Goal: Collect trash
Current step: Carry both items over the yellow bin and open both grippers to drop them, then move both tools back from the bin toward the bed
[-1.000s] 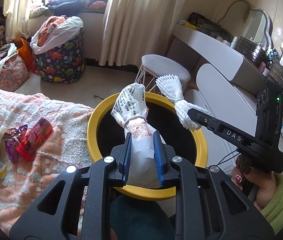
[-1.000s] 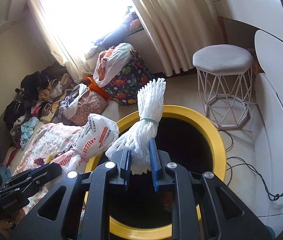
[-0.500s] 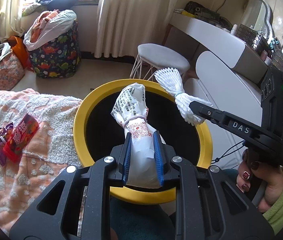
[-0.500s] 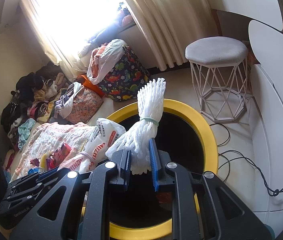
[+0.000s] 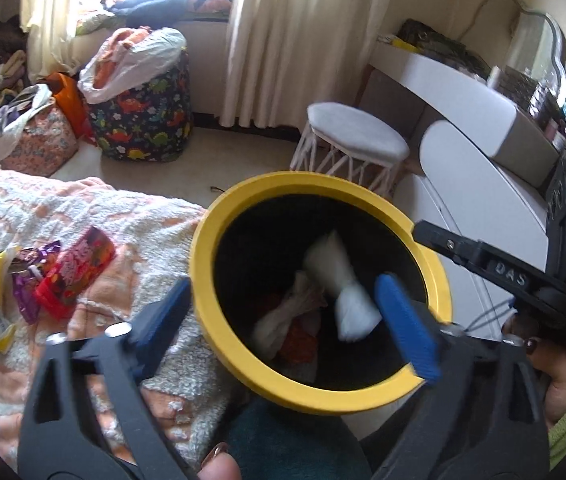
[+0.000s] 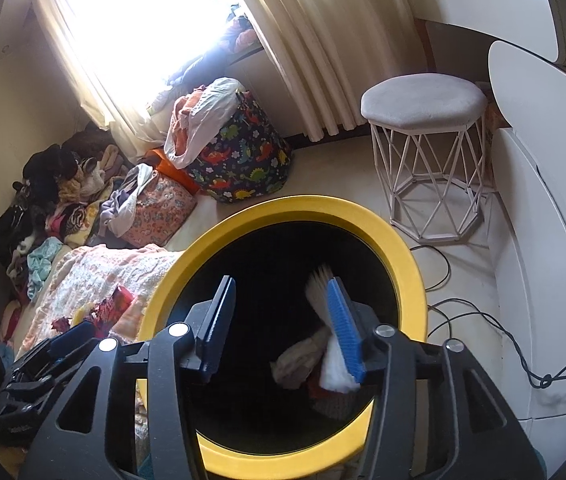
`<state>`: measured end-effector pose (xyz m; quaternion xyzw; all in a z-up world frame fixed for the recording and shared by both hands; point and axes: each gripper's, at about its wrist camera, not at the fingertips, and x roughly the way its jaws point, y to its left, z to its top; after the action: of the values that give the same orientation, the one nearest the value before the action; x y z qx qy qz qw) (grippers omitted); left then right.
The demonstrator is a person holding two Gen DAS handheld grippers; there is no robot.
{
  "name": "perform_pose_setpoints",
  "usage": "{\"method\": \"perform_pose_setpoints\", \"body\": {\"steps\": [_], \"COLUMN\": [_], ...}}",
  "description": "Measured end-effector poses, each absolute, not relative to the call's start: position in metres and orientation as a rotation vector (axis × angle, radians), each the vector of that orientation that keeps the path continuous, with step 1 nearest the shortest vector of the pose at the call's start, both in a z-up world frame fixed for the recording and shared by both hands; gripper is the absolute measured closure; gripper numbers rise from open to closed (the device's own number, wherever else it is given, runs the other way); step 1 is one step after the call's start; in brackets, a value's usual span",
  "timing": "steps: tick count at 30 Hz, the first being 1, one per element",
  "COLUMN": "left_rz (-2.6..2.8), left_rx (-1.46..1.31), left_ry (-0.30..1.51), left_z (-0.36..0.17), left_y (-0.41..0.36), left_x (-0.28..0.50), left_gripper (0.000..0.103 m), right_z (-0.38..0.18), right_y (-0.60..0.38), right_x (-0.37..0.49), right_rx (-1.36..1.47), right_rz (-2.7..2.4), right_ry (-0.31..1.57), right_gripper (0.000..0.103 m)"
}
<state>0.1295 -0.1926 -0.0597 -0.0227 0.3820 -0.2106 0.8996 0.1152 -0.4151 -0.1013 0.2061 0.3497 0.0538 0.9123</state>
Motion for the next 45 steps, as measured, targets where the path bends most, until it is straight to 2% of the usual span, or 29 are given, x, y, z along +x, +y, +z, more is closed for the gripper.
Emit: {"method": "perform_pose_setpoints", "body": {"steps": [3,14,23,32,45], "left_rz": [-0.405,-0.343,-0.298,-0.259,-0.197], "left_rx": [-0.048,-0.087,-0.121,-0.143,-0.175], "left_ry": [0.781,0.718,0.661,0.604,0.561], "left_z": [-0.057,-0.039,-0.027,-0.015,-0.008], "left_y": [-0.188,-0.161,-0.142,-0.126,-0.097], "left_x": [0.129,0.121,0.114,0.107,0.100], "left_gripper": [0.011,0.011,0.011,0.011,0.011], "right_z": [-0.099,-0.085,-0.067,-0.050,-0.046], "right_y": [-0.412,-0.397,-0.377,-0.359,-0.329], "right_x": [0.114,0.107,0.098,0.091,0.088], "right_rx": [0.416,0.395,0.359,0.330,0.285], "right_rz": [0.113,0.151,0.209,0.250,0.303], "right_ry": [0.715,0.676,0.622,0.571,0.575], "right_gripper": [0.054,0.038,0.029,0.022,0.020]}}
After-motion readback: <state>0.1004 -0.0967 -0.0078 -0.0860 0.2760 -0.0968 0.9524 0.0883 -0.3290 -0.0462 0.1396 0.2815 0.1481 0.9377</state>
